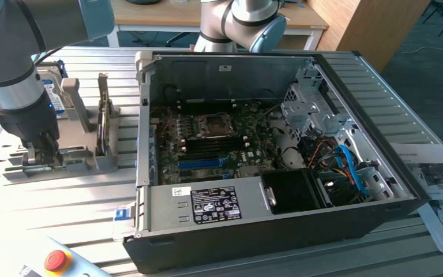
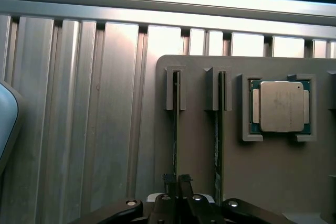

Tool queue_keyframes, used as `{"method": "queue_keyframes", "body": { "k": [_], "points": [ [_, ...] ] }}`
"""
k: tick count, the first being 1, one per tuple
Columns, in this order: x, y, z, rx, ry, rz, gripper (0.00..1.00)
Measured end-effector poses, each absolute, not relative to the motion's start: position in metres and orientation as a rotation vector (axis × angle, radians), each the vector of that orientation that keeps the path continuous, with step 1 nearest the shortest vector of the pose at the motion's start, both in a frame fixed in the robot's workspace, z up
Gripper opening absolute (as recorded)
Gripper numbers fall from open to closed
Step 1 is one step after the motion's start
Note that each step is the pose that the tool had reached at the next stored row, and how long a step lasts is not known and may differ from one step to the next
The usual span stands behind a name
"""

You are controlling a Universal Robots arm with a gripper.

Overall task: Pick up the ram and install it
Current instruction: 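Pick up the ram and move it above insertion slot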

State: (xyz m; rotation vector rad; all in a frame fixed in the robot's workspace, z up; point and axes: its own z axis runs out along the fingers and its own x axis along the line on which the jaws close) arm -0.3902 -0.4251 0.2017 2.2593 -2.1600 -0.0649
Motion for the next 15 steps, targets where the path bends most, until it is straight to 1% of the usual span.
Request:
{"method": "queue_keyframes", "body": {
  "k": [1,15],
  "points": [
    [-0.3902,-0.4251,0.2017,2.259,-2.160,-0.065,0.12],
    [-0.3902,-0.4251,0.2033,2.259,-2.160,-0.065,0.12]
  ]
}}
